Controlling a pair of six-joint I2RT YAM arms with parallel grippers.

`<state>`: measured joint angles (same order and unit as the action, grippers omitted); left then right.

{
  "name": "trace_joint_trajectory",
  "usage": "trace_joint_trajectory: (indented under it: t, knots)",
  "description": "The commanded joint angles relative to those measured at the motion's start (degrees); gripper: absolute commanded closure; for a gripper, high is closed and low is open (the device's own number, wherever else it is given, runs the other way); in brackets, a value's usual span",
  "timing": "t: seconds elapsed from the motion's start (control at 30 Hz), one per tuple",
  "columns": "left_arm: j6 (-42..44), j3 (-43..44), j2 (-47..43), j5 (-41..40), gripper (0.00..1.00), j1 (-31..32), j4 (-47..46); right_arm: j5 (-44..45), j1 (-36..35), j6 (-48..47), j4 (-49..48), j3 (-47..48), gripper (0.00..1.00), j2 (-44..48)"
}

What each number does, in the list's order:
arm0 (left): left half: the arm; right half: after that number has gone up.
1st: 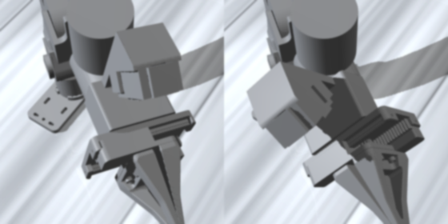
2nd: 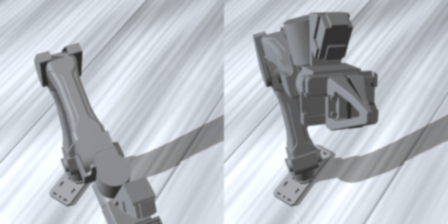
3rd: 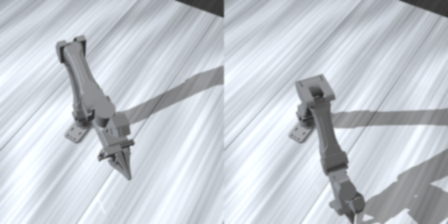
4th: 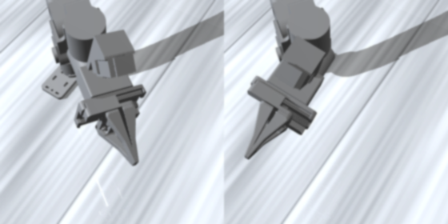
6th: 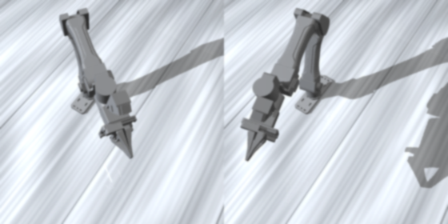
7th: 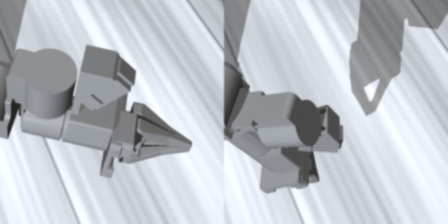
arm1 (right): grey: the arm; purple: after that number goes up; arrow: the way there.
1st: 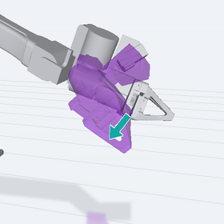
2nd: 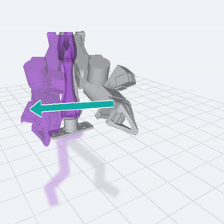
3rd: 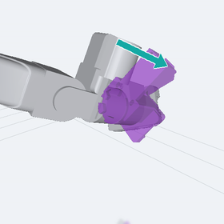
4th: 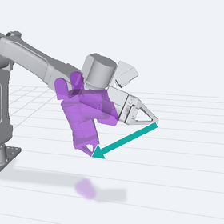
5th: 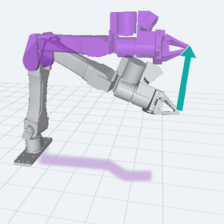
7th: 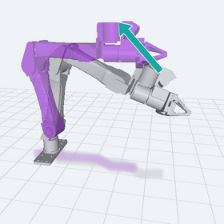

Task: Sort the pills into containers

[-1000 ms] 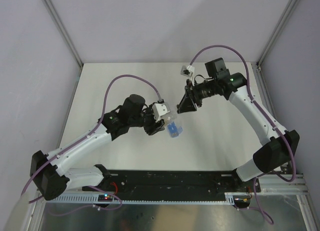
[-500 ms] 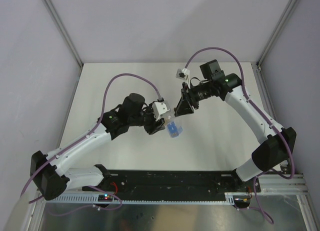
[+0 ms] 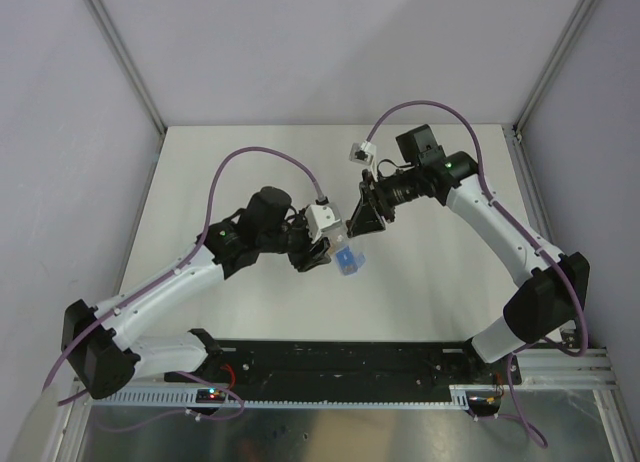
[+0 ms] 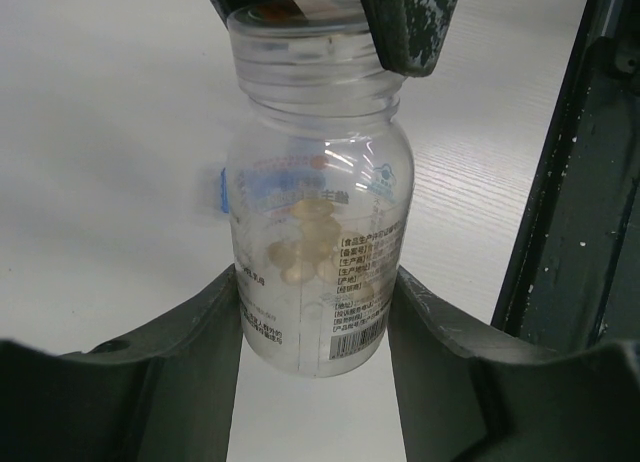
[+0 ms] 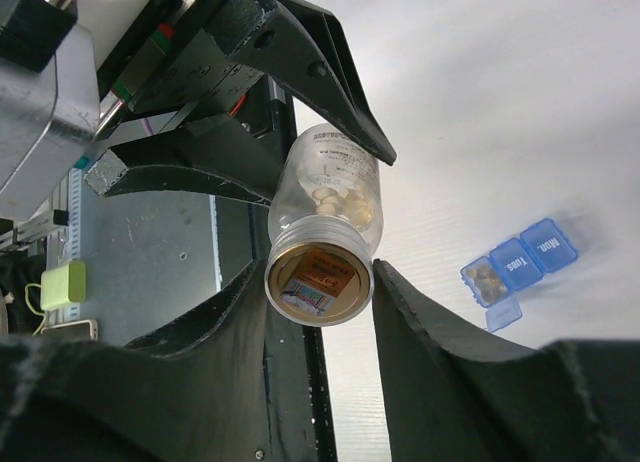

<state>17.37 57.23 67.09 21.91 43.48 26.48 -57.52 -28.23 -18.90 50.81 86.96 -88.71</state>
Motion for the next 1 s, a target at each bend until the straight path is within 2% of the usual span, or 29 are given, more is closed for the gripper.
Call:
trace_joint_trajectory:
  t: [0.0, 0.23, 0.57, 0.97]
  knots:
    - [-1.6, 2.6, -0.3, 2.9, 1.00, 0.0, -2.8, -0.9, 0.0, 1.2, -2.9, -0.4, 1.00, 1.6]
    - [-3.2, 2.6, -0.2, 1.5, 1.00, 0.0, -4.1, -1.4, 0.0, 1.6, -4.0, -2.1, 1.00, 2.2]
    - [-8.3, 1.6, 1.0, -4.8, 1.00, 0.1, -8.3, 0.0, 0.6, 4.9, -8.2, -4.2, 1.00, 3.2]
    - [-6.4, 1.7, 1.3, -6.3, 1.00, 0.7, -8.5, -2.2, 0.5, 6.5, -6.4, -2.3, 1.00, 0.0]
